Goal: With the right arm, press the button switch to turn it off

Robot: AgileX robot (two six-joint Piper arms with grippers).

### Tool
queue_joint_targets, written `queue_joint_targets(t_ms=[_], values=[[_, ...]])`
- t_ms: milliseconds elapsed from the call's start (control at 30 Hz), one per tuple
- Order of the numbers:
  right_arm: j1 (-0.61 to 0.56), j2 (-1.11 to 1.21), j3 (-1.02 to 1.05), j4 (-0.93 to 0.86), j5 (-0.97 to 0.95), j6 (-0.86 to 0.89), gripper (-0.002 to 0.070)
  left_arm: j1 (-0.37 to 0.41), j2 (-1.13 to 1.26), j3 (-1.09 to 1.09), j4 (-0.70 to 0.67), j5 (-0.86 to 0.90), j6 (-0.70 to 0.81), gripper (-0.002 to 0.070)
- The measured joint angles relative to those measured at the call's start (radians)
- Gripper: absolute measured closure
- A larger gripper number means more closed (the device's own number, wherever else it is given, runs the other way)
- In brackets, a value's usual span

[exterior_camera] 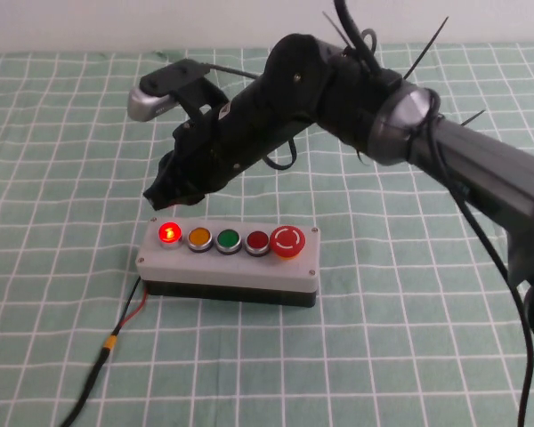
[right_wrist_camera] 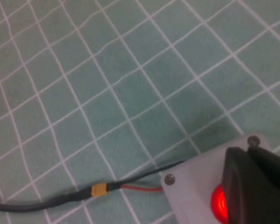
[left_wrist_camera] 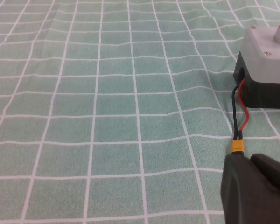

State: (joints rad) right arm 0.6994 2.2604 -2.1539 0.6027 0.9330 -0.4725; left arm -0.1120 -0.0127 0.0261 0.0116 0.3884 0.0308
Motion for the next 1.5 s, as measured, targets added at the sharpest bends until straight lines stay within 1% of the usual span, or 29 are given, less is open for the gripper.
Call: queue_joint_targets(t_ms=[133, 300, 433, 600, 767, 867, 967, 1033, 1100, 1200, 1333, 1500], values=[[0.012, 0.048, -0.005, -0.012, 0.029, 0.013, 0.0692, 0.0, 0.0, 0.0, 0.0, 0.0, 0.0, 0.0678], [0.012, 0.076, -0.024, -0.056, 0.032, 0.108, 0.0692, 0.0, 0.0, 0.0, 0.0, 0.0, 0.0, 0.0678], [0.012, 0.073, -0.029, -0.071, 0.033, 0.123, 0.0692, 0.0, 0.0, 0.0, 0.0, 0.0, 0.0, 0.0678], [0.012, 0.023, -0.07, -0.135, 0.059, 0.123, 0.0692, 0.0, 0.0, 0.0, 0.0, 0.0, 0.0, 0.0678], [0.012, -0.084, -0.164, -0.172, 0.09, 0.123, 0.0692, 0.0, 0.0, 0.0, 0.0, 0.0, 0.0, 0.0678], [0.012, -0.17, -0.193, -0.229, 0.122, 0.123, 0.0692, 0.0, 0.0, 0.0, 0.0, 0.0, 0.0, 0.0678], [0.012, -0.246, -0.197, -0.358, 0.2, 0.123, 0.0692, 0.0, 0.0, 0.0, 0.0, 0.0, 0.0, 0.0678], [0.01, -0.296, -0.197, -0.473, 0.278, 0.143, 0.0692, 0.0, 0.0, 0.0, 0.0, 0.0, 0.0, 0.0678], [0.004, -0.341, -0.197, -0.548, 0.314, 0.169, 0.0692, 0.0, 0.0, 0.0, 0.0, 0.0, 0.0, 0.0678], [-0.009, -0.421, -0.195, -0.59, 0.328, 0.199, 0.0692, 0.0, 0.0, 0.0, 0.0, 0.0, 0.0, 0.0678], [-0.013, -0.543, -0.136, -0.592, 0.33, 0.221, 0.0692, 0.0, 0.0, 0.0, 0.0, 0.0, 0.0, 0.0678], [-0.013, -0.696, 0.069, -0.592, 0.332, 0.246, 0.0692, 0.0, 0.0, 0.0, 0.0, 0.0, 0.0, 0.0678]])
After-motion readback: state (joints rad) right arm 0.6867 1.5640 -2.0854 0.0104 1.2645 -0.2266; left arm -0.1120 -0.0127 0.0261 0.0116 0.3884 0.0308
